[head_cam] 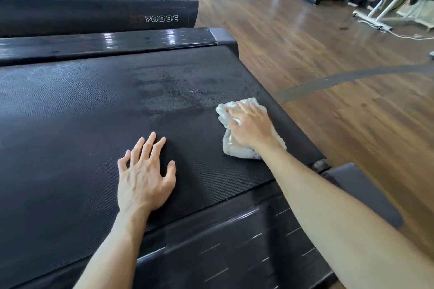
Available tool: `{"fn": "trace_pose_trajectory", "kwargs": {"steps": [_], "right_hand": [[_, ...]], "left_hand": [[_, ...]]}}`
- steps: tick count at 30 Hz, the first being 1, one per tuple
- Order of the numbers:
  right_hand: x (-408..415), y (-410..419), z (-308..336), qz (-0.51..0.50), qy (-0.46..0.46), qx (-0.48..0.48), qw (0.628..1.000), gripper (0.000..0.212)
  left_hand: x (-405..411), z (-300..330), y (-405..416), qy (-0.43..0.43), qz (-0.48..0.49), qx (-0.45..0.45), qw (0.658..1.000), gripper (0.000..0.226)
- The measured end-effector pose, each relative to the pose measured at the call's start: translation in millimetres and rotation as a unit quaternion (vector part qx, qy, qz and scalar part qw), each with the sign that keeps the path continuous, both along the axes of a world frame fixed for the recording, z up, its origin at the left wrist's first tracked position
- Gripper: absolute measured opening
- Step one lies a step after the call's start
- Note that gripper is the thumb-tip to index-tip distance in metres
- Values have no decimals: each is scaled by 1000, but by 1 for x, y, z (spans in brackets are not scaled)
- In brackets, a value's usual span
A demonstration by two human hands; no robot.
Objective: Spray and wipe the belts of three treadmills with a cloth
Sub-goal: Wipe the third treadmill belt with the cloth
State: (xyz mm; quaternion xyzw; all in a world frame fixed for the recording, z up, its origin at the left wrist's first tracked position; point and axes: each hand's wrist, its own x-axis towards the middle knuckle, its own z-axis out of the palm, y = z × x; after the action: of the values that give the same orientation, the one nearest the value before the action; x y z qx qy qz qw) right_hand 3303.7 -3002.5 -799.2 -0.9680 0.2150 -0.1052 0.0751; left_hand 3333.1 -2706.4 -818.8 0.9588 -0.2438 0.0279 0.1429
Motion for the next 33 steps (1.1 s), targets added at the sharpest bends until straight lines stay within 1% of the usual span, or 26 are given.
{"fn": "trace_pose_trajectory", "kwargs": {"steps": [2, 4, 6, 8, 11, 13, 14, 15, 17, 19, 20, 21, 22, 24, 27, 28, 29, 30, 31, 32, 33], "right_hand": [[-11, 21, -2, 86, 21, 3, 996, 38], [-46, 24, -1, 112, 52, 39, 992, 47], [-81, 6, -6, 80, 57, 39, 994, 56], [-89, -16, -10, 15, 37, 5, 999, 57], [-50, -33, -5, -64, -19, -23, 998, 55], [-16, -27, 2, -72, -24, -29, 997, 49], [-3, -17, 5, -53, -20, -22, 998, 45], [7, -5, 8, -14, -18, -22, 1000, 39], [7, 23, 11, 105, -14, -63, 992, 27], [-25, 37, 10, 192, -29, -77, 978, 32], [-46, 30, 8, 206, -56, -84, 973, 34], [-66, 20, -1, 196, -75, -89, 974, 35], [-83, 7, -6, 146, -74, -84, 983, 36], [-96, -11, -12, 28, -41, -82, 995, 38], [-55, -31, -14, -93, -32, -77, 992, 39], [-39, -33, -5, -121, -44, -62, 990, 41], [-22, -34, 3, -131, -51, -50, 989, 38], [-8, -24, 14, -119, -55, -48, 990, 27], [2, -9, 19, -70, -46, -62, 995, 11], [3, 13, 26, 4, -29, -98, 995, 10], [-3, 32, 27, 82, -19, -127, 988, 17]], "left_hand": [[0, 0, 0, 2, 1, -3, 1000, 71], [0, -1, 1, 0, 0, -3, 1000, 71], [0, -1, 1, -2, 1, -6, 1000, 72], [-1, -1, 0, -2, 3, -8, 1000, 71], [-1, -1, 0, -1, 2, -8, 1000, 70], [0, -1, 0, 0, 3, -8, 1000, 69], [0, -1, 0, 2, 3, -3, 1000, 69], [0, -1, -1, 2, 2, 0, 1000, 69], [0, -1, -1, 1, 1, 2, 1000, 70], [0, -1, 0, -2, -3, 0, 1000, 70], [0, -1, -1, -6, -3, -4, 1000, 71], [0, -2, 1, -8, -2, -3, 1000, 71], [-1, -2, 1, -7, 0, -3, 1000, 71], [0, -3, 1, -7, 1, -2, 1000, 70], [0, -3, 0, -3, -2, -1, 1000, 69], [-1, -3, 0, -3, 0, 1, 1000, 69], [0, -3, 0, -2, 2, 2, 1000, 68], [0, -3, 0, -2, 2, 2, 1000, 69], [1, -3, -1, 0, -1, 2, 1000, 69], [1, -3, 0, 0, -3, 4, 1000, 69], [2, -3, 0, -1, -6, 7, 1000, 70]]}}
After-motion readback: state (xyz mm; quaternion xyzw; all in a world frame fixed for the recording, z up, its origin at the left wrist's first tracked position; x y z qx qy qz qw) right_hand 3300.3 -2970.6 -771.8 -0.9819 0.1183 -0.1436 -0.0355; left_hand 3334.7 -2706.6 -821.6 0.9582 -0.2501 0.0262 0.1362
